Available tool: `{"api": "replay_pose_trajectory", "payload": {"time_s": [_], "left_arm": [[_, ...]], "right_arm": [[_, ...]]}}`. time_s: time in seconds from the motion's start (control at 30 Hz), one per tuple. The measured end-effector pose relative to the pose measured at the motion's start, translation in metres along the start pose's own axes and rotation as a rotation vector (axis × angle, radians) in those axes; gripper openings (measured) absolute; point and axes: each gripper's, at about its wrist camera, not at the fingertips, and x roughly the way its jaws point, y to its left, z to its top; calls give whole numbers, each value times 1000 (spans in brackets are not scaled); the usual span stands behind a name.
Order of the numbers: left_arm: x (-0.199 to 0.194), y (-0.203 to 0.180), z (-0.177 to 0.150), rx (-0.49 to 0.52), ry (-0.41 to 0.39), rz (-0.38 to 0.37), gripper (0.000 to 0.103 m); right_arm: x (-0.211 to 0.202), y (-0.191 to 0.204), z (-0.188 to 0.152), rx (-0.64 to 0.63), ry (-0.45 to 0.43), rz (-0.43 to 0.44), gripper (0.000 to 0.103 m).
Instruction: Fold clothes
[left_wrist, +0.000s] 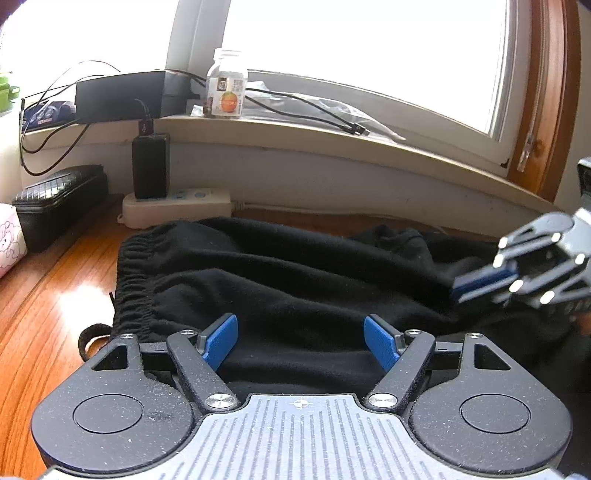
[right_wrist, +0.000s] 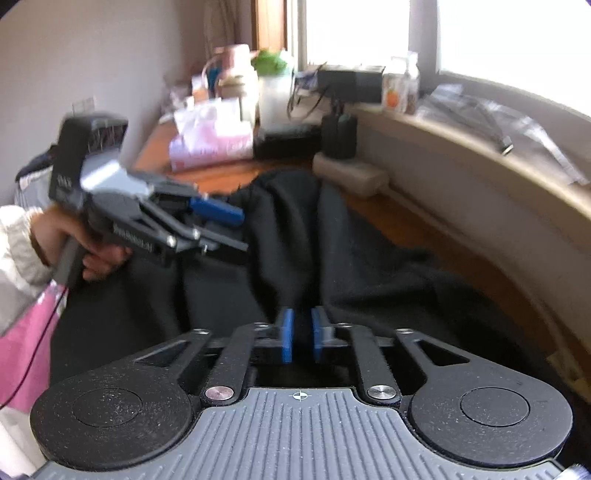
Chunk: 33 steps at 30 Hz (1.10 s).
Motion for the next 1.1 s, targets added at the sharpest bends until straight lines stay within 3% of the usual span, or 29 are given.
{"api": "replay_pose_trajectory", "payload": {"time_s": [0.23, 0.43, 0.5, 0.67, 0.77, 0.87, 0.93, 1.03, 1.1], "left_arm": [[0, 0, -1, -2, -4, 1, 79], [-1, 0, -1, -2, -6, 1, 79], [-1, 0, -1, -1, -5, 0, 79], [-1, 0, 0, -2, -7, -2, 79], [-2, 2, 0, -14, -15, 7, 79], [-5, 4, 8, -9, -15, 25, 79], [-10, 9, 23, 13, -38, 76, 79], [-7, 29, 52, -4, -50, 151, 79], [5, 46, 63, -39, -15, 180, 79]], "right_arm": [[-7, -33, 26, 25, -68, -99, 29], [39, -59, 23, 21, 73, -145, 34], [49, -64, 20, 32, 118, -178, 29], [51, -60, 19, 15, 147, -142, 10], [38, -54, 22, -7, 85, -179, 7], [17, -51, 25, -3, -34, -241, 7], [3, -50, 25, -2, -104, -285, 7], [-5, -54, 26, 20, -135, -317, 7], [-7, -59, 26, 39, -131, -322, 7]]}}
